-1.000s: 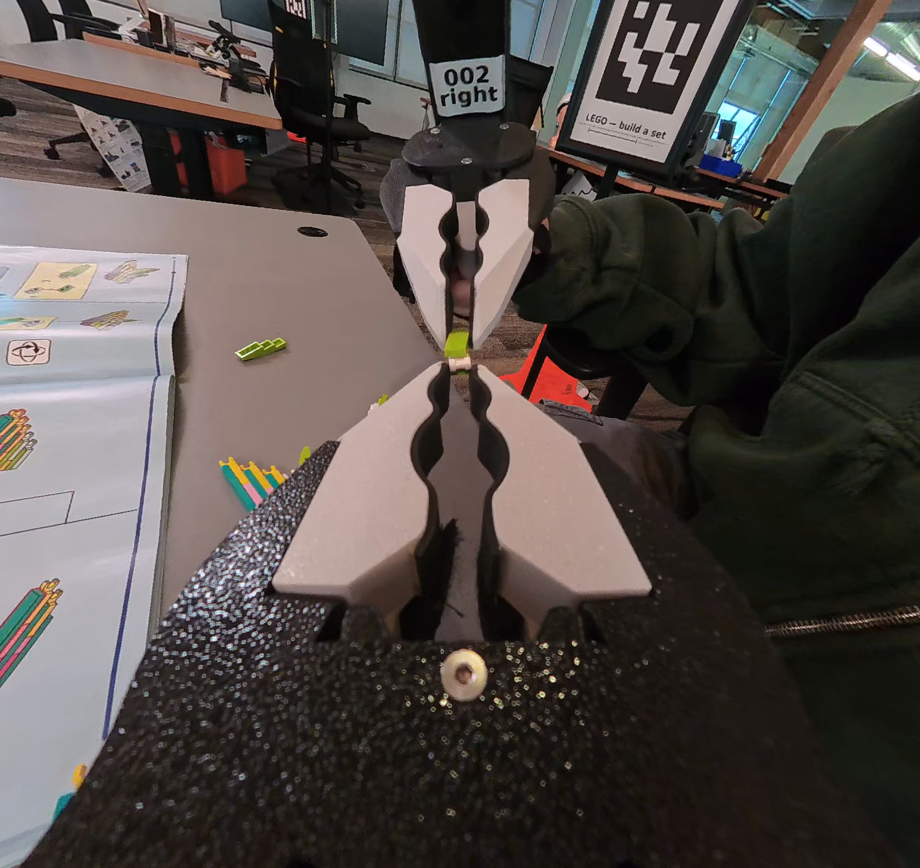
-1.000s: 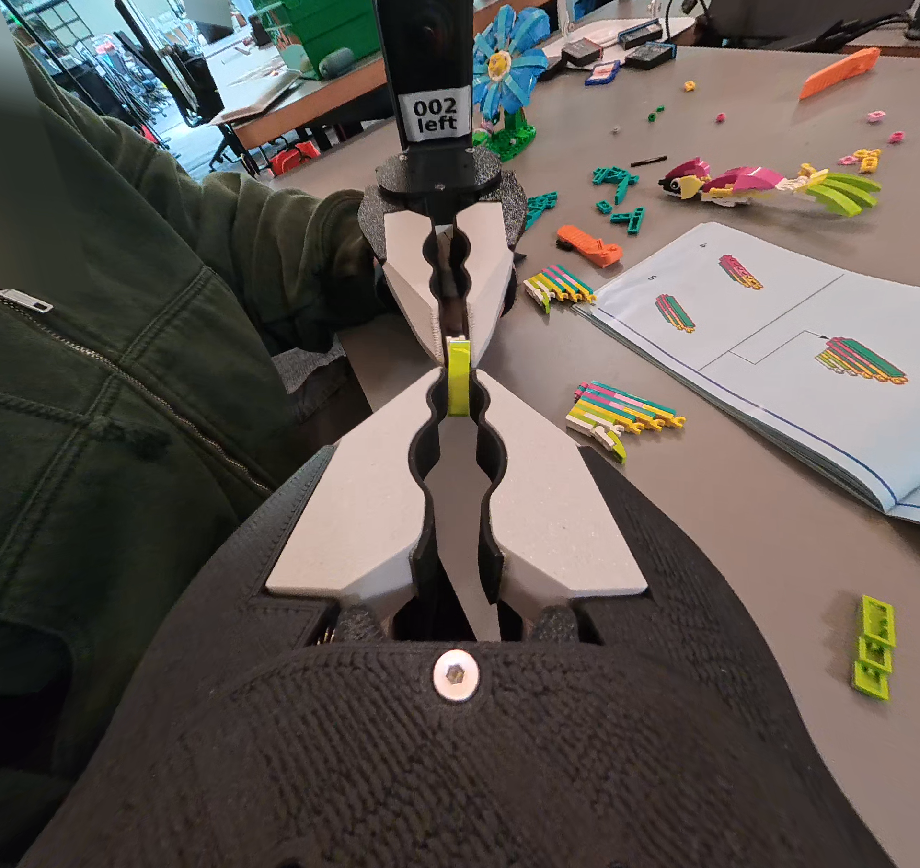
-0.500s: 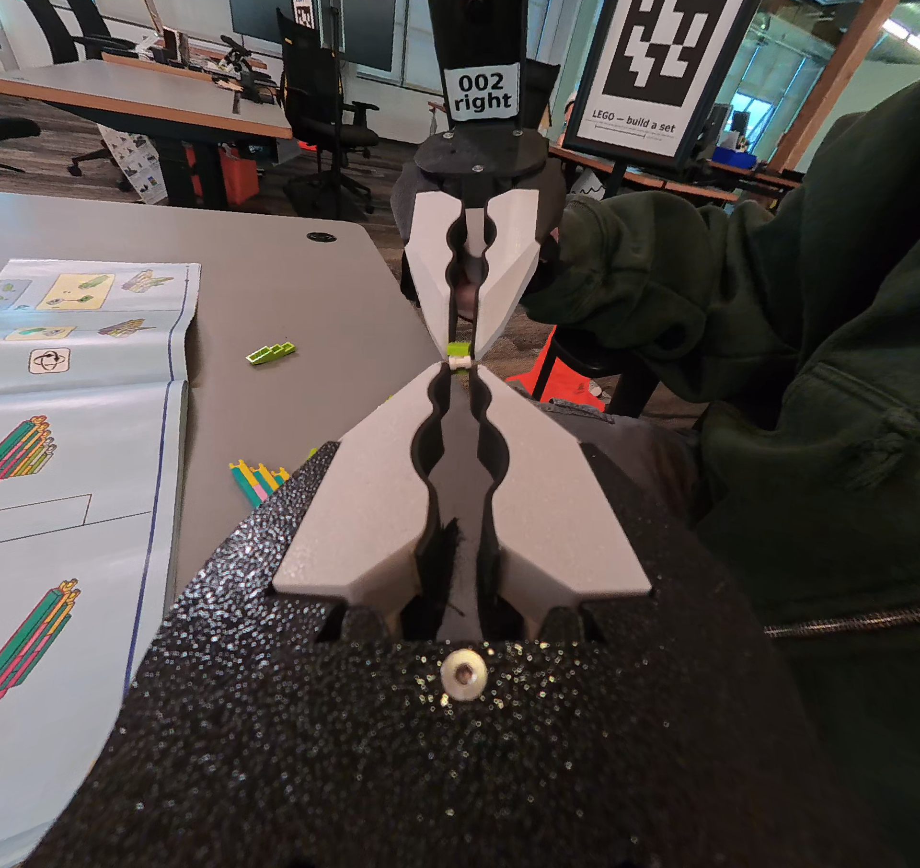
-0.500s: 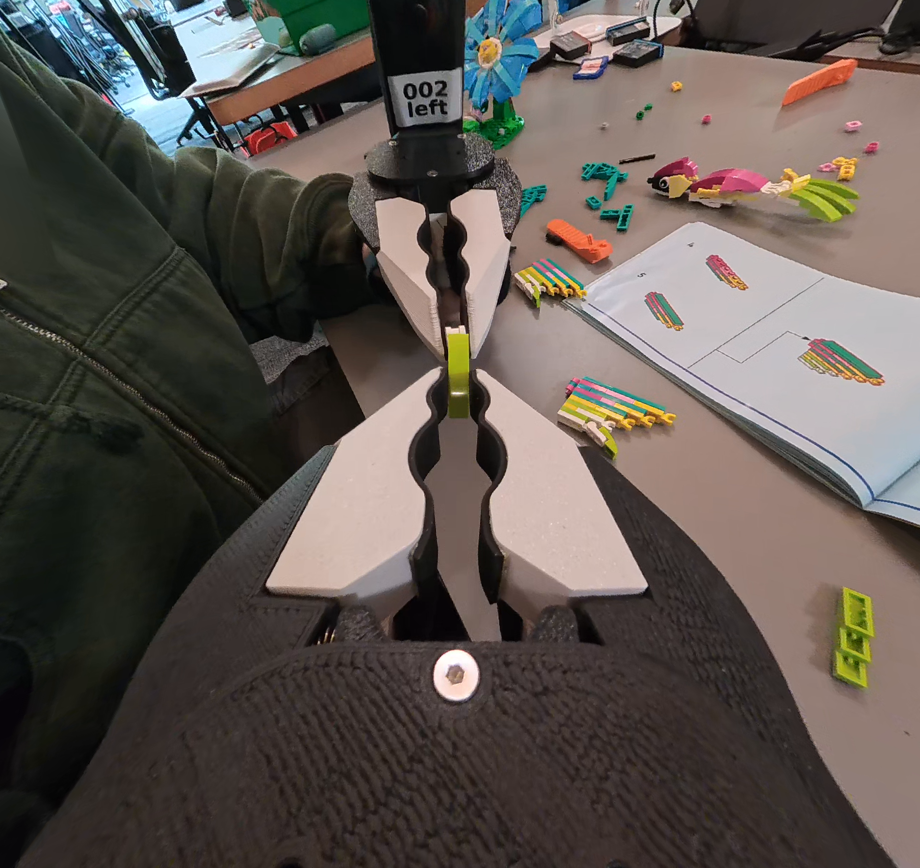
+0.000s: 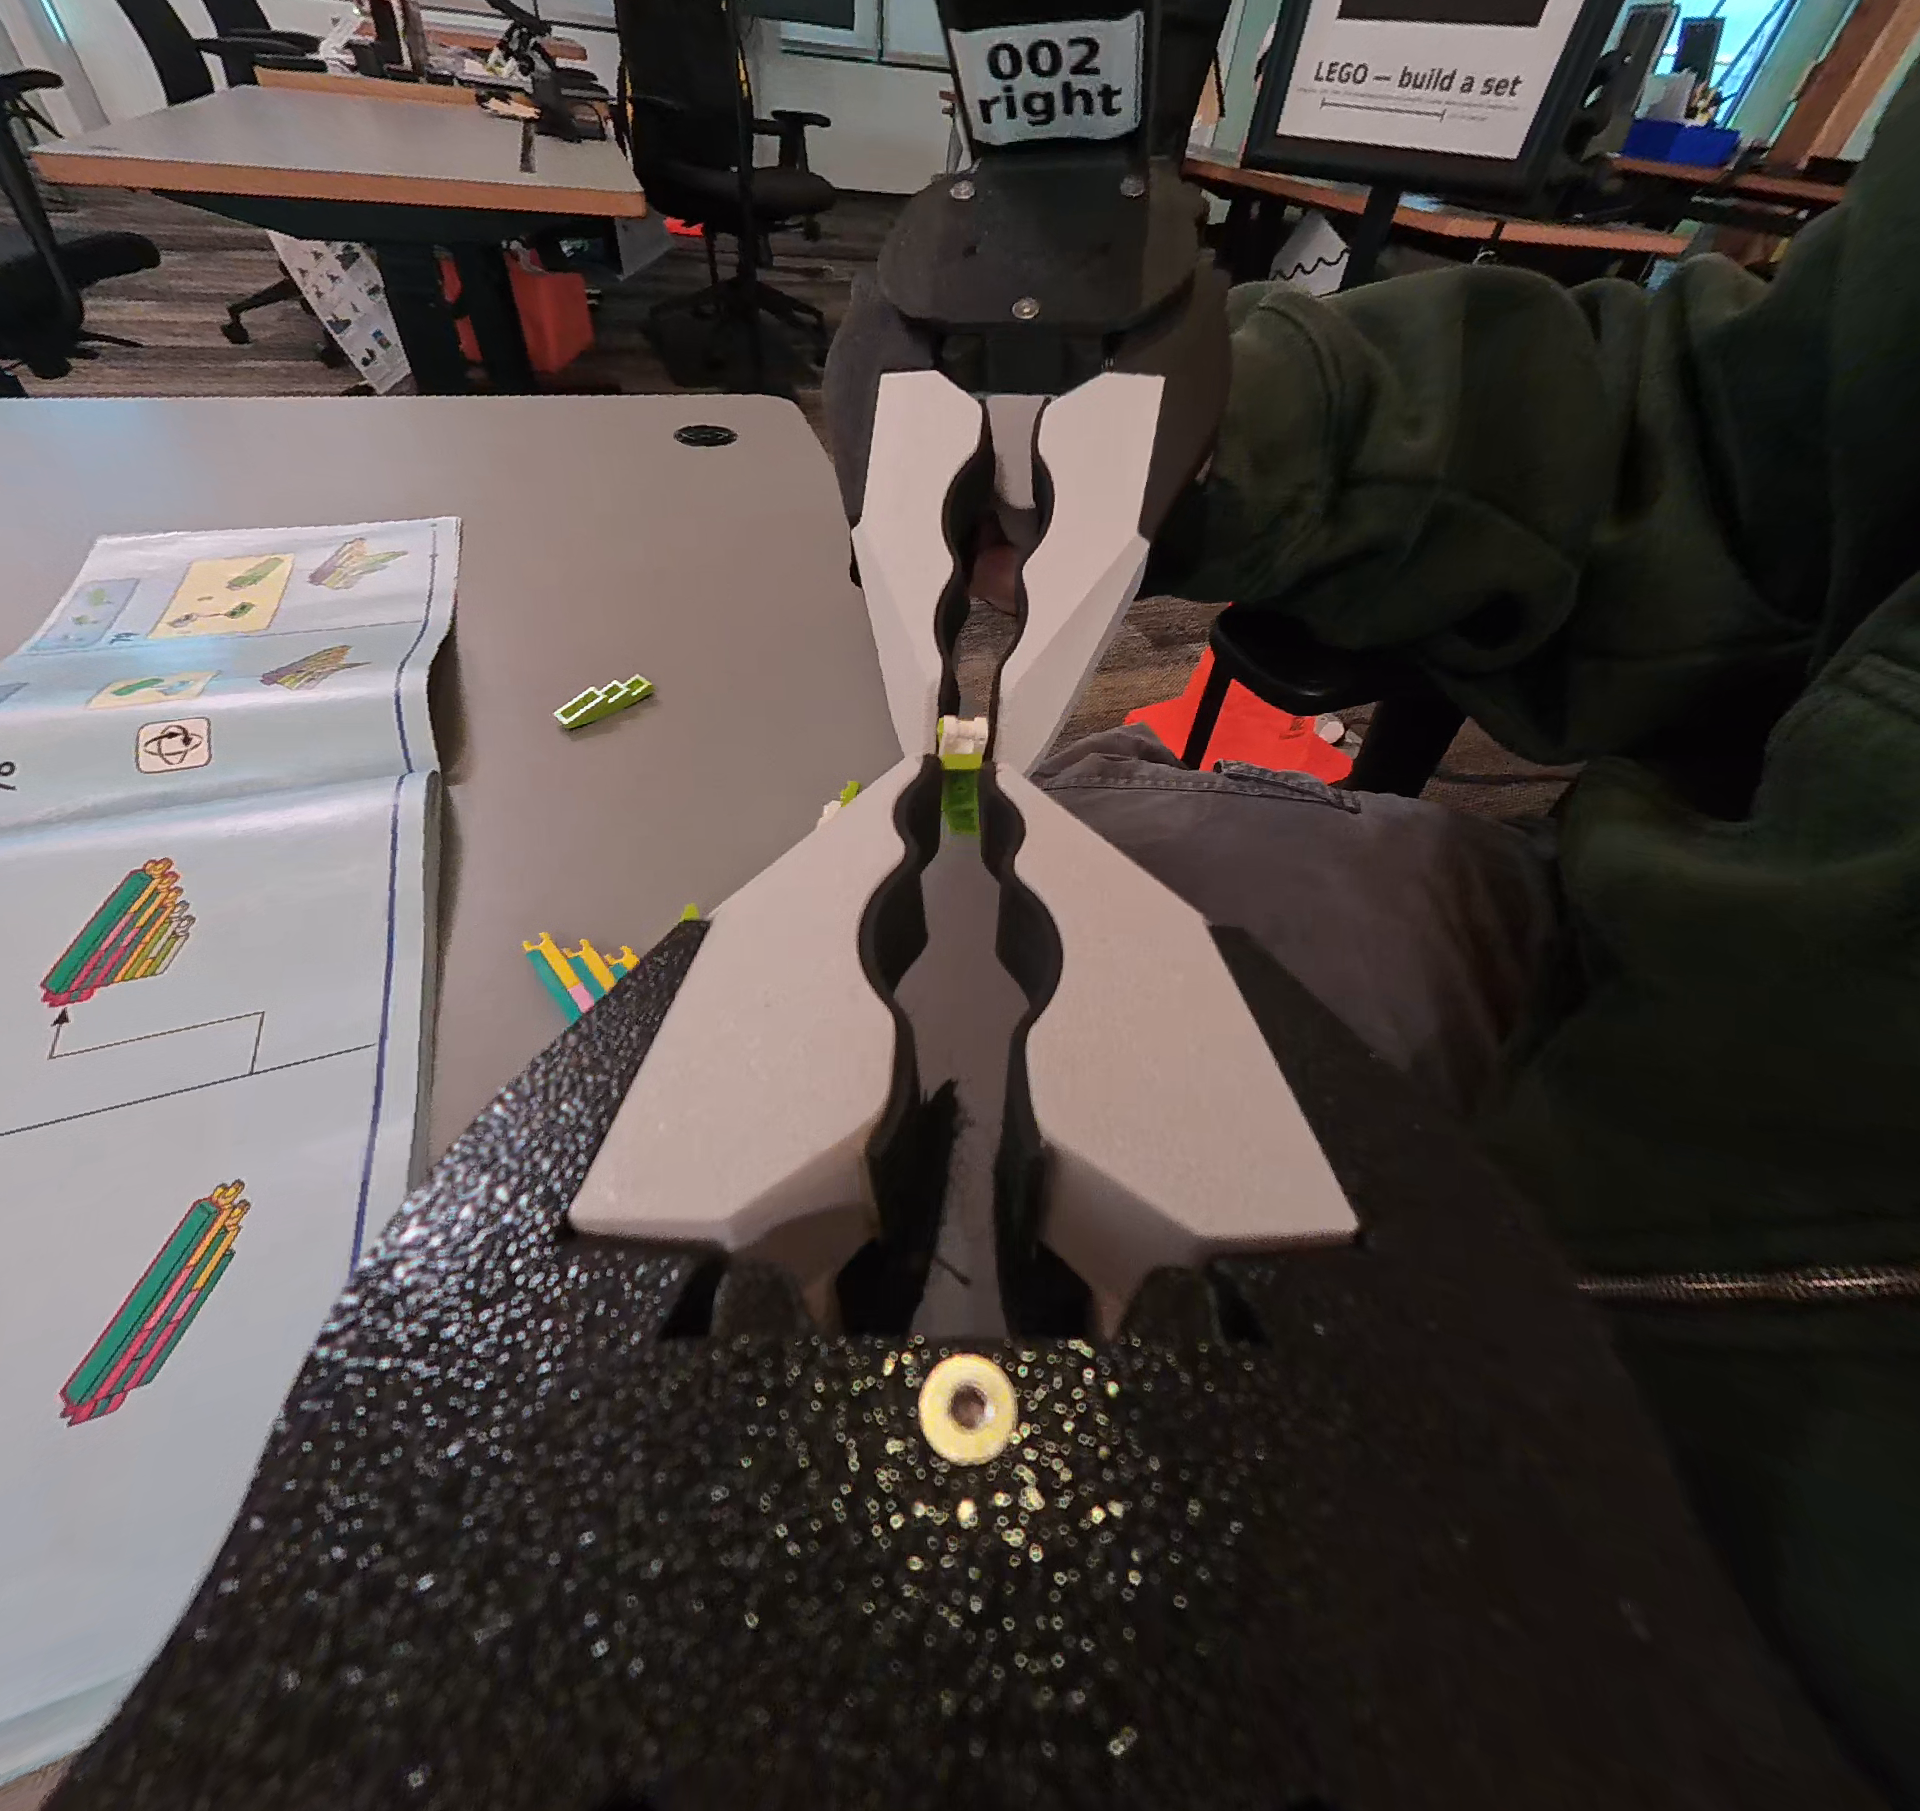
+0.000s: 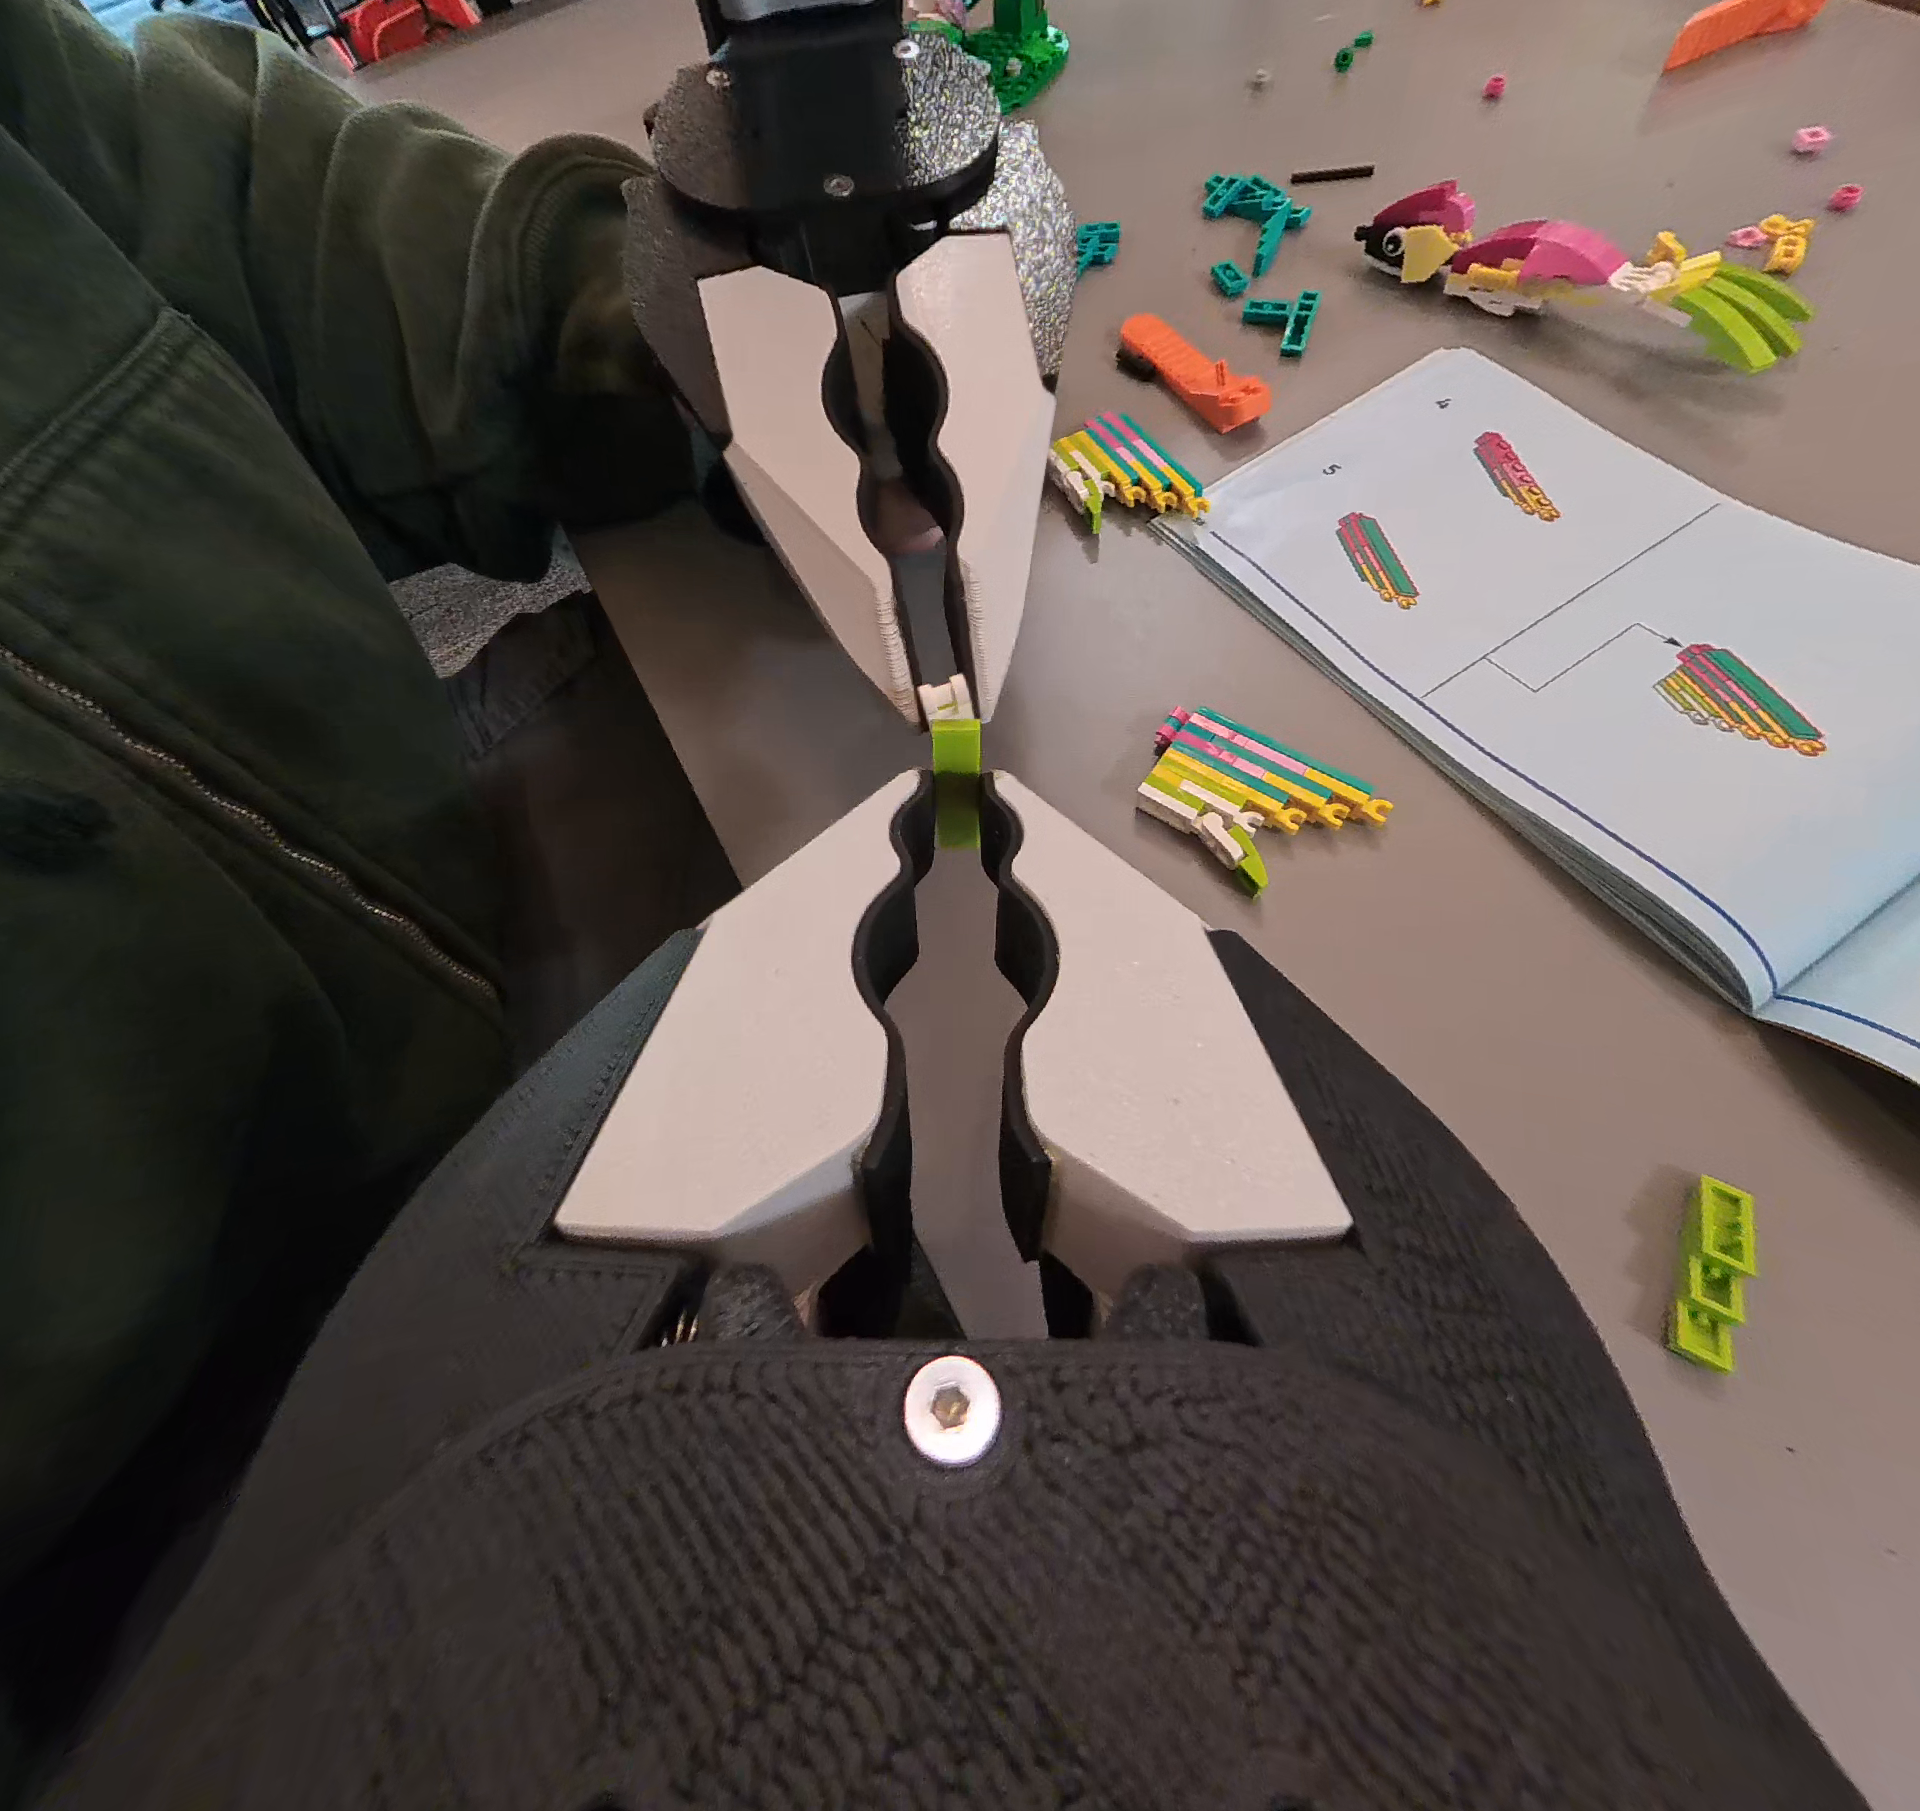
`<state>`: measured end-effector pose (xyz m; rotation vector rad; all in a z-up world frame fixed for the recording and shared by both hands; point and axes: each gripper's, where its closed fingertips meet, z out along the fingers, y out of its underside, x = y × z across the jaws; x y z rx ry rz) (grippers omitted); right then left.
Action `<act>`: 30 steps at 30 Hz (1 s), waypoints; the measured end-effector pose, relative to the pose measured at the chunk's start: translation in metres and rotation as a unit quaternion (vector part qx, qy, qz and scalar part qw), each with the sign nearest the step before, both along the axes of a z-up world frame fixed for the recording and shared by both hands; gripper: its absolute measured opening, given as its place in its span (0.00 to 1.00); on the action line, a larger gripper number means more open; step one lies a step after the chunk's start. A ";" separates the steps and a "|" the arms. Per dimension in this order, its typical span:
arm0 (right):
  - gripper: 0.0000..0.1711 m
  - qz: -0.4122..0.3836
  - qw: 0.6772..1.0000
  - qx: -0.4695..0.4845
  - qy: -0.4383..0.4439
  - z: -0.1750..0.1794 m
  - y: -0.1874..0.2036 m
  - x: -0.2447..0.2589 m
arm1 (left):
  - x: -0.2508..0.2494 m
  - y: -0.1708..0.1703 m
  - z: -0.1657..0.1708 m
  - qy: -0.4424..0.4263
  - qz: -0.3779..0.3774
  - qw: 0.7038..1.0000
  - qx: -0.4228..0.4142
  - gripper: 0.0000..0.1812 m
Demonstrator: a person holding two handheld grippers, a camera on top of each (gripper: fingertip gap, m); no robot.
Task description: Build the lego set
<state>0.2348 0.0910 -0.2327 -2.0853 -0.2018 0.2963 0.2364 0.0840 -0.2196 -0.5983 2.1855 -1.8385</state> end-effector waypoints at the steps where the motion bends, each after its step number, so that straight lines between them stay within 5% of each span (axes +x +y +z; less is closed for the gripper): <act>1: 0.04 -0.003 1.000 0.000 -0.001 0.000 0.000 0.001 | 0.001 0.000 0.000 0.001 0.002 1.000 0.000 0.03; 30: 0.04 0.017 0.999 0.013 -0.042 0.007 0.002 -0.007 | -0.005 -0.001 0.003 -0.022 -0.020 1.000 -0.004 0.03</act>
